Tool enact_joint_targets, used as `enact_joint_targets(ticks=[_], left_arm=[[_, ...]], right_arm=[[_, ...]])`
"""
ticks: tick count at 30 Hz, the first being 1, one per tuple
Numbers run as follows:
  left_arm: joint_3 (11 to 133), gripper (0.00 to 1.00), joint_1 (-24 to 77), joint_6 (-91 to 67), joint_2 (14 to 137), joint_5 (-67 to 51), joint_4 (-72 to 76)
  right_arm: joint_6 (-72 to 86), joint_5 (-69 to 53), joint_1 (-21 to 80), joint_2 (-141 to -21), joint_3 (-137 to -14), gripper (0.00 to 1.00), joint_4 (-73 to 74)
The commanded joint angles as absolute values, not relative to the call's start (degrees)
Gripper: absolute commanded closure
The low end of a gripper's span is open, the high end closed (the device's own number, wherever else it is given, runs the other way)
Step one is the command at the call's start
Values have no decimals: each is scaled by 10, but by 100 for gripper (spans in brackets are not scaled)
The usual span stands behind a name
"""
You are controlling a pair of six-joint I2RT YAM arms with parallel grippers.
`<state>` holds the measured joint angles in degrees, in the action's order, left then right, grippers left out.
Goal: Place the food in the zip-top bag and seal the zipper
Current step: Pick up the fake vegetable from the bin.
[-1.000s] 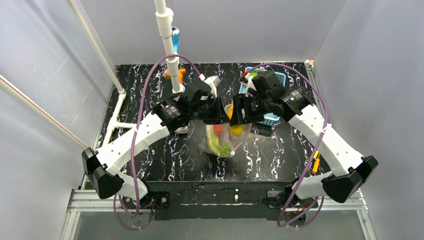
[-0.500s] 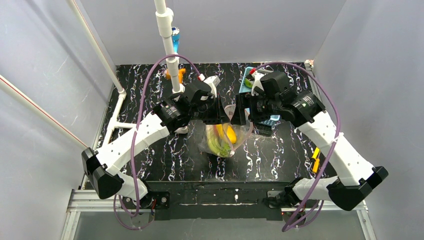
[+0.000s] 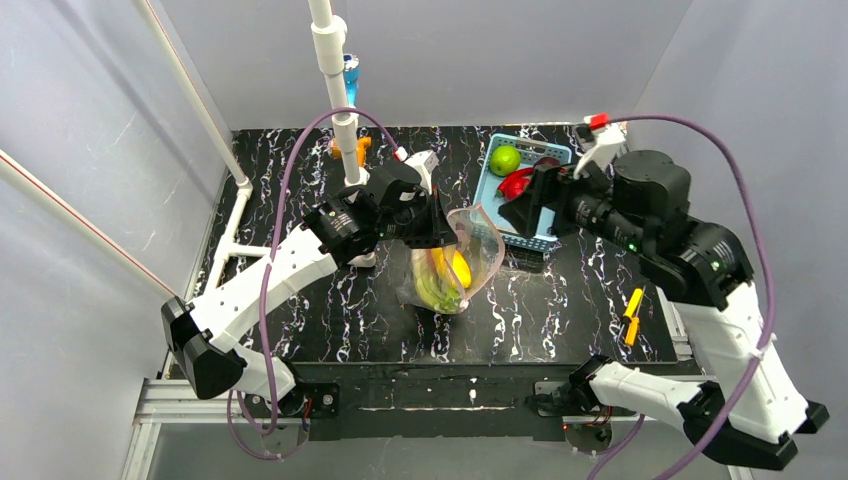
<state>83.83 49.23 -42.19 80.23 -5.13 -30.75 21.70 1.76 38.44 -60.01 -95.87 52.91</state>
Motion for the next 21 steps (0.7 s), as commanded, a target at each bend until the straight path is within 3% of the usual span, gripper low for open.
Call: enact_joint_targets(ticks=[1, 5, 11, 16, 21], left_arm=[[832, 100, 488, -417, 762, -36, -311], [824, 100, 488, -416, 751, -24, -312], [830, 100, 489, -415, 748, -23, -316], [831, 100, 489, -415, 751, -21, -317], [840, 100, 489, -414, 753, -19, -324]], right_arm=[[261, 160, 352, -585, -942, 4, 503], [285, 161, 263, -583, -931, 5, 506], [293, -30, 100, -632, -872, 5, 465], [308, -119, 65, -714, -817, 4, 417], [323, -70, 59, -798, -789, 4, 388]])
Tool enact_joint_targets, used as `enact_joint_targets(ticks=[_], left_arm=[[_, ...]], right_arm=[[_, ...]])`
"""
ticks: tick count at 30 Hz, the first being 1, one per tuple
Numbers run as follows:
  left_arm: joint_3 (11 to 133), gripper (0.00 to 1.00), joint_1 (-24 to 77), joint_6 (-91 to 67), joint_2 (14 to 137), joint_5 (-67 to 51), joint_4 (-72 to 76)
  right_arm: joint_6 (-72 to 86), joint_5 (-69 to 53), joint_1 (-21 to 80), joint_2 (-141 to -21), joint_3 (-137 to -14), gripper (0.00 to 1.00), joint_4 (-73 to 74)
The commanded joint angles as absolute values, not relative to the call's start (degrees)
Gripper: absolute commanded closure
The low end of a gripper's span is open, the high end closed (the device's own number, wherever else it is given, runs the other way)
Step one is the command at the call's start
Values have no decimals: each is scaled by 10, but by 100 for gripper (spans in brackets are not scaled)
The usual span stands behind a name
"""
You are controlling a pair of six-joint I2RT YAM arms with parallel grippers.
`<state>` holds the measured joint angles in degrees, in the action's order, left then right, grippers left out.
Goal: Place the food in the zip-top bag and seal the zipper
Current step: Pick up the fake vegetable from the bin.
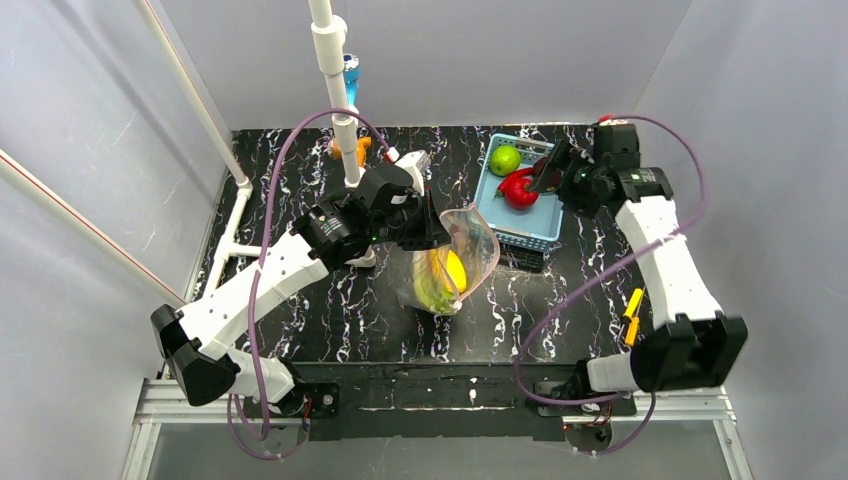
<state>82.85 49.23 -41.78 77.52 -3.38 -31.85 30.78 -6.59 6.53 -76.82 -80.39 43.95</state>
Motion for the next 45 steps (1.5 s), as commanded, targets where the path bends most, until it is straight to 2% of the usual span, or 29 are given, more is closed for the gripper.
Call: enact_joint_targets(ticks=[1, 8, 15, 32, 45], left_arm=[[840, 100, 488, -413, 753, -18, -325], [842, 100, 488, -420, 754, -23, -327], [849, 100, 488, -432, 767, -39, -331], [863, 100, 489, -439, 779, -45, -346], [862, 100, 488, -435, 780, -46, -350]], right_arm=[[322, -64, 59, -812, -781, 4, 377], [289, -103, 58, -912, -775, 2, 340], [283, -95, 58, -960, -763, 2, 281], [264, -93, 45, -1149, -969, 0, 307], [216, 1, 77, -1204, -1008, 0, 341]])
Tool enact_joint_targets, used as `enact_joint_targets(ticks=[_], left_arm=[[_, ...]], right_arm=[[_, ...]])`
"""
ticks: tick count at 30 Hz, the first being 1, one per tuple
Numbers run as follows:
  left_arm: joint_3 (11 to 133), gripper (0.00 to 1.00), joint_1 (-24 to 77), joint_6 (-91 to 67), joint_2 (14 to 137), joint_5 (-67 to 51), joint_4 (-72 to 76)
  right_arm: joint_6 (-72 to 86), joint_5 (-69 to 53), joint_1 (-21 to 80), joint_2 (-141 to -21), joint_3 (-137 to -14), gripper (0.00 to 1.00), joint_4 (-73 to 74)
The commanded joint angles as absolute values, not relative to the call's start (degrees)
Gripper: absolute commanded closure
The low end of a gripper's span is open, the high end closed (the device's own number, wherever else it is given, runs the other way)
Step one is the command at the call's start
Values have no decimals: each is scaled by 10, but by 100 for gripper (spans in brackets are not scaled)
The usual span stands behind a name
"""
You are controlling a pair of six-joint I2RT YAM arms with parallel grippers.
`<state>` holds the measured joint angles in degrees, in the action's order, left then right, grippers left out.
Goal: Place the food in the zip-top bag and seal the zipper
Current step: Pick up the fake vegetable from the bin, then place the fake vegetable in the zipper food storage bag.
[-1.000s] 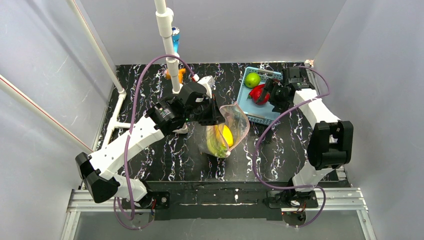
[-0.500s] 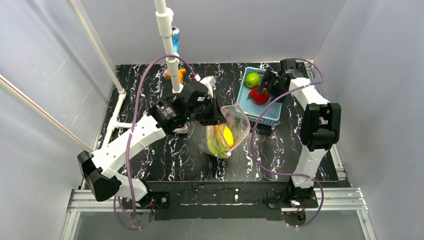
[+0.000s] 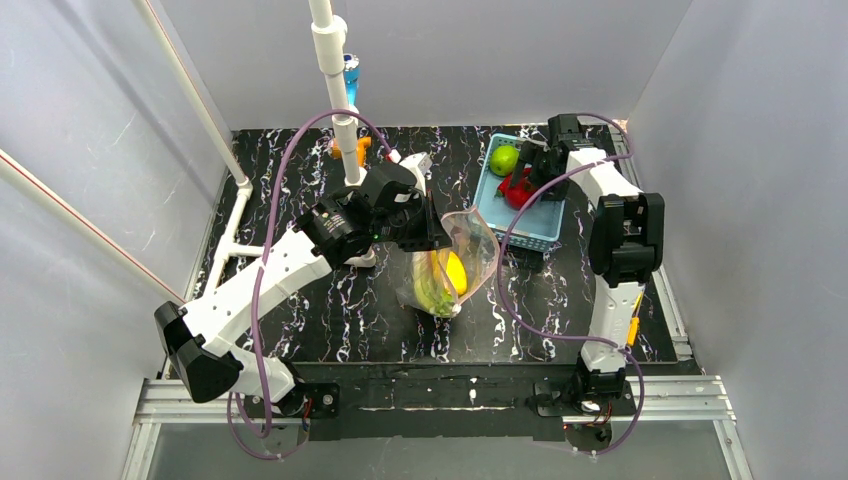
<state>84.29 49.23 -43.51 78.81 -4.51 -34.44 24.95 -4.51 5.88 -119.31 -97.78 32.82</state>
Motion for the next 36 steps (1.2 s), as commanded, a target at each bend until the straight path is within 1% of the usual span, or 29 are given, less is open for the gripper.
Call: enact_joint_targets(ticks=[1, 2, 3, 4, 7, 12, 16, 20, 26, 31, 36], left_arm=[[862, 100, 488, -436, 780, -46, -350], [862, 100, 488, -435, 779, -47, -350], [862, 100, 488, -435, 779, -47, -350], [861, 100, 488, -435, 777, -46, -350], [857, 100, 488, -435, 772, -42, -351], [851, 100, 489, -434, 763, -33, -352], [855, 100, 489, -429, 761, -30, -352], [864, 100, 488, -426, 761, -25, -352], [884, 100, 489, -416, 762, -16, -352], [885, 100, 489, -414, 761, -13, -348], [885, 100, 488, -413, 762, -9, -344]], right_arm=[[212, 11, 80, -1210, -1014, 0, 343], [210, 16, 81, -1215, -1020, 0, 346], [208, 17, 82, -1218, -1025, 3, 348], [207, 17, 83, -1221, -1029, 8, 349], [203, 15, 83, -1224, -1033, 17, 350], [202, 4, 86, -1208, -1031, 41, 361], [205, -14, 92, -1149, -992, 53, 348], [203, -25, 97, -1081, -945, 64, 331], [206, -79, 98, -987, -874, 82, 325], [214, -149, 105, -902, -797, 90, 300], [217, -233, 119, -824, -758, 92, 309]])
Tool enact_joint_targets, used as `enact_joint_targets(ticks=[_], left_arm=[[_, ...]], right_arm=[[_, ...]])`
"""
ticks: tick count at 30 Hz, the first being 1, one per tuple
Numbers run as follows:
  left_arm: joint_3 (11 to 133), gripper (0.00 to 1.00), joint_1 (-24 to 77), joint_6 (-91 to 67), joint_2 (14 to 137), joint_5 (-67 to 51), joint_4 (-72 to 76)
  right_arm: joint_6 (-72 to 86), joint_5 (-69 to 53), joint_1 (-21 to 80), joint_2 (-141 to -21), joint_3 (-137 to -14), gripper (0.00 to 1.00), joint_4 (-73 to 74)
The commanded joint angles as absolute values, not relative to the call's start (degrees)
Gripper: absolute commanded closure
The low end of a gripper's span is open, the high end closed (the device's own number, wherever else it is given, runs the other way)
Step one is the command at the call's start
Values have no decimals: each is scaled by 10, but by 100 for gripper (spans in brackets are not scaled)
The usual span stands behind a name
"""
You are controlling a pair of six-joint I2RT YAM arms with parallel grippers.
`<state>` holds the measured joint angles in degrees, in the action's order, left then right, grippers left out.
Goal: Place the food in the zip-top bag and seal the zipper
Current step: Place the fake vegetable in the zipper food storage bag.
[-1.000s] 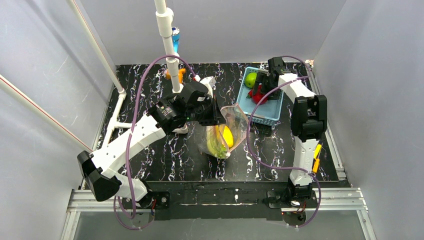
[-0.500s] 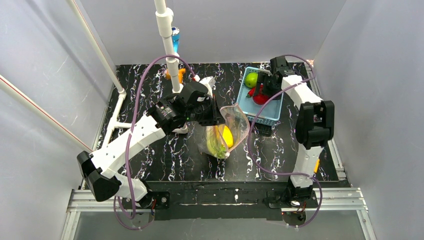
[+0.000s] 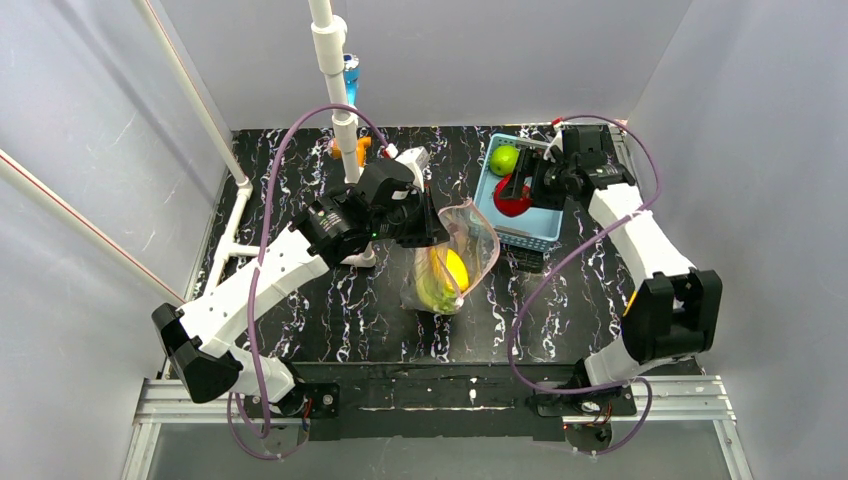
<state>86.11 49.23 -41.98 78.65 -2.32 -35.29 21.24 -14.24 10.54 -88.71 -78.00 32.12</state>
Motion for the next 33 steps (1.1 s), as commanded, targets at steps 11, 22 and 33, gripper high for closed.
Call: enact_joint_targets(ticks=[11, 22, 33], left_arm=[[885, 100, 488, -397, 757, 12, -338], [886, 100, 488, -394, 762, 3, -328], [888, 100, 488, -399, 760, 0, -326]], right_arm=[[183, -271, 138, -660, -757, 91, 391], [168, -337, 263, -584, -750, 86, 341], [192, -248, 316, -643, -768, 43, 340]])
